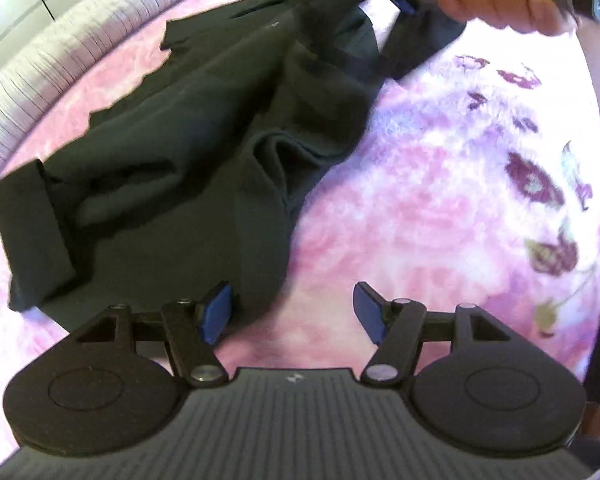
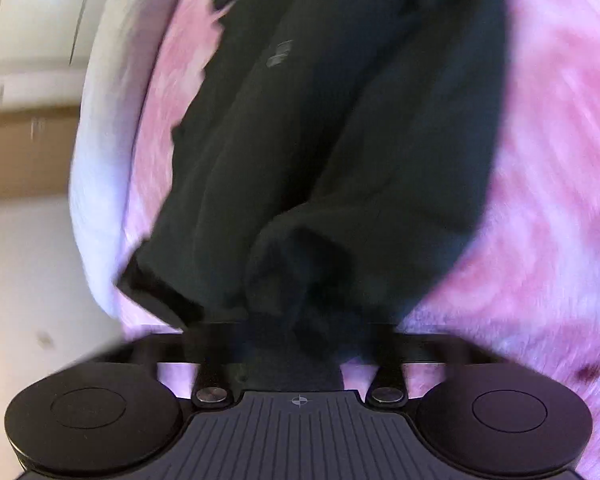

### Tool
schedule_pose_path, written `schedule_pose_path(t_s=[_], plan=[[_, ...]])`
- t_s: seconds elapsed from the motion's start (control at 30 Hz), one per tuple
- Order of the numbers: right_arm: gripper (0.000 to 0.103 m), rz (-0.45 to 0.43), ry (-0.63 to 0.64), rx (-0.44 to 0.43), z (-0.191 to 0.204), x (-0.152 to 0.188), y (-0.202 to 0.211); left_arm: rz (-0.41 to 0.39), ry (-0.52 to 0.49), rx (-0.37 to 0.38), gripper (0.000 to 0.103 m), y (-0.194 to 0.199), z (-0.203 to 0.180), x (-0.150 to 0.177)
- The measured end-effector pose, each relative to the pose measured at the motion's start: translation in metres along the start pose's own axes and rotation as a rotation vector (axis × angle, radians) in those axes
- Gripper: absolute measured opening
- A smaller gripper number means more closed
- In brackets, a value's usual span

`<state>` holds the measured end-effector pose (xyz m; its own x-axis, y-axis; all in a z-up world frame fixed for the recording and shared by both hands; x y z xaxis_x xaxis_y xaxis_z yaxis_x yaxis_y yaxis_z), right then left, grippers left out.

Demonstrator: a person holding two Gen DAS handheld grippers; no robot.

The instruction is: Fold clothes

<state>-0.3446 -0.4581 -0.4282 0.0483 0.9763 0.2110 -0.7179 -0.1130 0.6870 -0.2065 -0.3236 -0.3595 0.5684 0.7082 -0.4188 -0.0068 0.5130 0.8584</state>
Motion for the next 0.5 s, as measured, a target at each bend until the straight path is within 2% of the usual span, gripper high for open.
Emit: schedule_pose_path(t_s=[0.17,0.33,0.43,0.5], plan=[[0.003,-0.069,0.023,-0.119,0.031,-0.007,0.071,-0.008,-0.037,-0.092,0.069,0.011,0.004,-0.001],[0.003,-0.072,-0.116,-0.253,0.043,-0.006,0.147,0.007,-0.181,-0.21,0.074,-0.011,-0.003,-0.018],[0.003,-0.071,-0.165,-0.276,0.045,-0.004,0.172,0.039,-0.298,-0.339,0.072,-0.021,0.002,-0.024],[0.003,-0.071,-0.155,-0.253,0.041,-0.003,0.182,0.043,-0.264,-0.36,0.07,-0.016,0.014,-0.023]])
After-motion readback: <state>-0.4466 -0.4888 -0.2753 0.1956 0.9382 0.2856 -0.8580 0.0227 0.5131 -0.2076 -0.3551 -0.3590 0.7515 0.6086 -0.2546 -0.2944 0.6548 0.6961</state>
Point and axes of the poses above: each gripper's, at about its wrist camera, not at the fingertips, and y roughly against the way its jaws point, z to its left, x to its underside, the point moved 8 cm from there along -y, roughly the way its jaws point, and after that the axes turned 10 degrees about -y, right-handed, at the moved point
